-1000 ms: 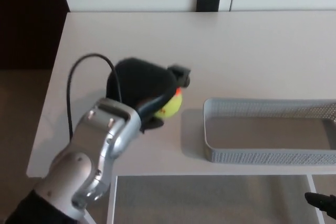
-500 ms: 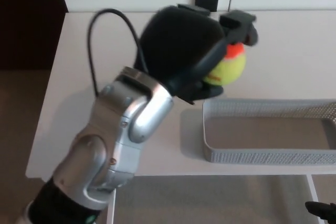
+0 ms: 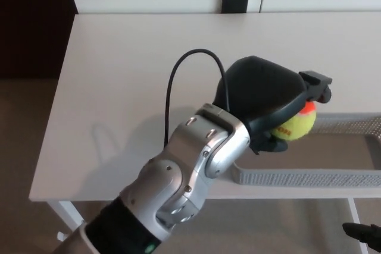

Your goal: The robot walk towards a table in front and uses its left hand to pickup a tennis ball on the left side and put it in a container on the right hand side

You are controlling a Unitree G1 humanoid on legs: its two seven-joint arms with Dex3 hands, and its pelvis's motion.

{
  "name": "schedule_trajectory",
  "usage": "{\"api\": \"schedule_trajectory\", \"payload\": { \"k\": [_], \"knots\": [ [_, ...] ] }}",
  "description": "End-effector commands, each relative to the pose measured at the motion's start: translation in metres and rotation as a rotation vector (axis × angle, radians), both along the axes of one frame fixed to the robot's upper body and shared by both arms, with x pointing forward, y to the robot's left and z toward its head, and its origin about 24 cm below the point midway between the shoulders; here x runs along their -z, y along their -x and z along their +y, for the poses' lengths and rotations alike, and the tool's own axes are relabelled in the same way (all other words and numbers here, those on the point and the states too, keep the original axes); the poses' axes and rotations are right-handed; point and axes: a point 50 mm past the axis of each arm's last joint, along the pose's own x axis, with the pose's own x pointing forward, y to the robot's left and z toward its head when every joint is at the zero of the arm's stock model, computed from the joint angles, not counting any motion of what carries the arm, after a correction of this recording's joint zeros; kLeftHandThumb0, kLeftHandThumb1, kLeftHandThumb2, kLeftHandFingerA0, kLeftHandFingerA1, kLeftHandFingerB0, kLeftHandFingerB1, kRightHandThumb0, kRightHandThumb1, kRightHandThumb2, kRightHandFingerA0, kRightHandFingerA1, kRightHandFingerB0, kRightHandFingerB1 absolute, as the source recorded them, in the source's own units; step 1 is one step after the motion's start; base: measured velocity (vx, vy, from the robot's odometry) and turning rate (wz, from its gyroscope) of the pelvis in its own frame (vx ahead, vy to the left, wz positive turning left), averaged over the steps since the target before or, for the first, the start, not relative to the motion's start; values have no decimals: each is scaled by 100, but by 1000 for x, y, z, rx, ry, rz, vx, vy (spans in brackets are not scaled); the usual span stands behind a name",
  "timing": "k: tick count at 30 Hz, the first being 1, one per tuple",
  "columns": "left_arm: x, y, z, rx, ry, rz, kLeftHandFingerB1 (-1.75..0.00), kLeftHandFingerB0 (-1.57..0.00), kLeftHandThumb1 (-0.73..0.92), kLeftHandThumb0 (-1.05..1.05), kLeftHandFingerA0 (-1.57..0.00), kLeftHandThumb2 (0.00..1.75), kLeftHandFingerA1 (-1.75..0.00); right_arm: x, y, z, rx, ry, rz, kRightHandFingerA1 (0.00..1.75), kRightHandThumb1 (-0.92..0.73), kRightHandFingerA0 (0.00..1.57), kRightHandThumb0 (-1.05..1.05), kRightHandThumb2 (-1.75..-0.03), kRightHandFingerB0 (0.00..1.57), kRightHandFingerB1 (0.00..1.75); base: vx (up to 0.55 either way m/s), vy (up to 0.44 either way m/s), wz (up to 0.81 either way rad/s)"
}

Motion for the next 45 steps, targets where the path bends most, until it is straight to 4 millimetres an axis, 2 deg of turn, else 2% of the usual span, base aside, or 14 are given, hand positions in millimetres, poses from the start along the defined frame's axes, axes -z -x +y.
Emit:
{"api": "schedule_trajectory", "payload": {
  "k": [1,2,3,4,5,7,26,28,29,30,36,39,44,45],
  "knots": [
    [-3,-6,-4,-21,20,-48,-50,-75,77,-28,-87,66,-163,-2,-3,-1,-7,-1,-9,44,-57,64,-33,-57,37,36,0,0,0],
    [-3,-7,-4,-25,20,-46,-50,-75,77,-28,-87,66,-163,-2,-3,-2,-9,3,-7,44,-57,64,-33,-57,37,36,0,0,0],
    [-3,-8,-4,-47,-7,-22,-30,-23,67,-58,-31,60,-74,-2,-4,-1,-13,5,-8,45,-58,60,-33,-58,35,36,0,0,0],
    [-3,-9,-4,-74,-40,8,-30,-23,67,-58,-31,60,-74,-2,-6,-1,-18,7,-10,45,-58,60,-33,-58,35,36,0,0,0],
    [-3,-9,-3,-94,-94,53,-5,0,53,-89,0,89,0,-2,-6,-1,-20,8,-8,44,-57,62,-33,-58,36,36,0,0,0],
    [-4,-8,-3,-99,-126,76,0,0,61,-88,0,60,0,-2,-6,0,-21,11,-9,44,-57,64,-32,-57,36,36,0,0,0],
    [-23,8,28,-93,-181,121,0,0,73,-105,0,63,0,0,-5,3,-12,31,-1,43,-56,62,-32,-58,37,36,0,0,0],
    [-37,19,43,-84,-100,89,0,0,72,-103,0,61,0,0,-3,3,-18,35,0,43,-57,62,-31,-58,36,36,0,0,0],
    [-44,25,51,-78,-63,47,0,0,56,-100,0,94,0,-1,-3,3,-21,36,0,43,-57,62,-31,-58,36,35,0,0,0],
    [-65,43,73,-53,96,-2,0,0,66,-93,0,61,0,-2,-3,2,-29,44,-3,43,-57,62,-33,-58,36,36,0,0,0],
    [-98,107,131,156,599,39,-24,-2,40,-66,-1,81,-13,-4,-1,-4,-33,43,-6,44,-57,61,-32,-58,37,36,0,0,0],
    [-79,143,180,281,825,281,-31,-7,40,-53,-3,53,-26,-3,0,-9,-13,32,-4,44,-57,60,-32,-57,37,36,0,0,0],
    [-55,189,215,393,1135,521,-48,0,11,-37,0,80,-50,-2,-1,-14,8,50,12,53,-46,55,-38,-70,33,44,0,0,0],
    [-46,197,223,419,1195,622,-32,-23,46,-82,-20,56,-30,0,0,-13,17,44,21,53,-45,56,-39,-71,33,45,0,0,0]
  ]
}}
